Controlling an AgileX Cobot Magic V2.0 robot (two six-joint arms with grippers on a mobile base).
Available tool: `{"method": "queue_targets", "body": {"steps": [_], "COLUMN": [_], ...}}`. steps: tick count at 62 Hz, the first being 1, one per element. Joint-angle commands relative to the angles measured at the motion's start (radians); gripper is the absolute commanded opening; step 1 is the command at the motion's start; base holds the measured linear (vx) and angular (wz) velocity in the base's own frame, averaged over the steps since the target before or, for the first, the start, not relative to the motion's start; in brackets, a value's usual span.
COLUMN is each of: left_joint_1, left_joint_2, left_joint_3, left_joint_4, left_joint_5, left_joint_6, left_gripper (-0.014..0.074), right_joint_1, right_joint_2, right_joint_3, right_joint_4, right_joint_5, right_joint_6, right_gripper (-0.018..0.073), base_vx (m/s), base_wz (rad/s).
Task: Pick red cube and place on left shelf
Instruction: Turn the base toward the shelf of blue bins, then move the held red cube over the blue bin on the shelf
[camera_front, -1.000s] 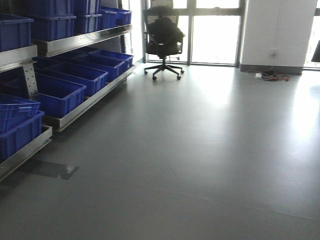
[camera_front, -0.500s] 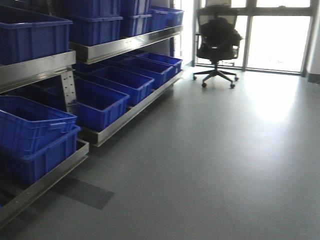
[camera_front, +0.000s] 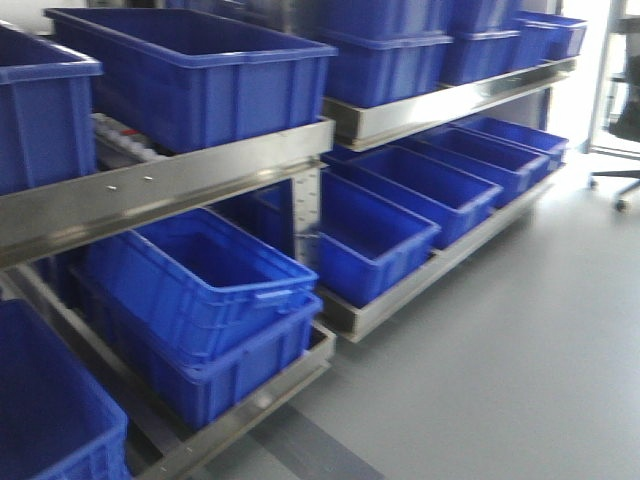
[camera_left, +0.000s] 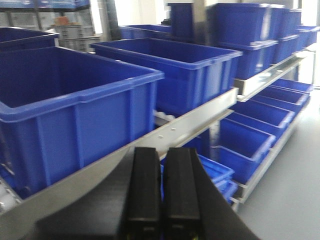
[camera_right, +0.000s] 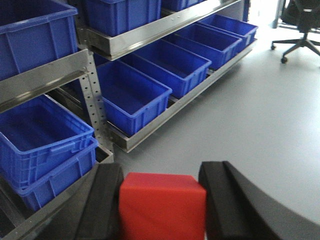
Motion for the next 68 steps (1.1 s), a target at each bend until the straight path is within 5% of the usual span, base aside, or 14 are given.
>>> {"method": "queue_targets", "body": {"steps": [1,68], "left_joint_1": [-0.004,-0.004], "left_joint_2": [0.008,0.008], "left_joint_3": [0.022,0.022], "left_joint_4": [-0.006,-0.006], "left_joint_5": [-0.083,-0.083], "left_joint_6": [0.001,0.001], "left_gripper": [0.0106,0.0106], "right_joint_1": [-0.007,-0.007], "right_joint_2": [0.008,0.008], "right_joint_3": [-0.029,-0.029], "right_joint_4": [-0.015,-0.015], "right_joint_5": [-0.087,-0.087], "right_joint_6": [-0.001,-0.001], "right_gripper": [0.0057,0.0057], "base_vx": [0.51,0.29], "base_wz": [0.59,0.60]}}
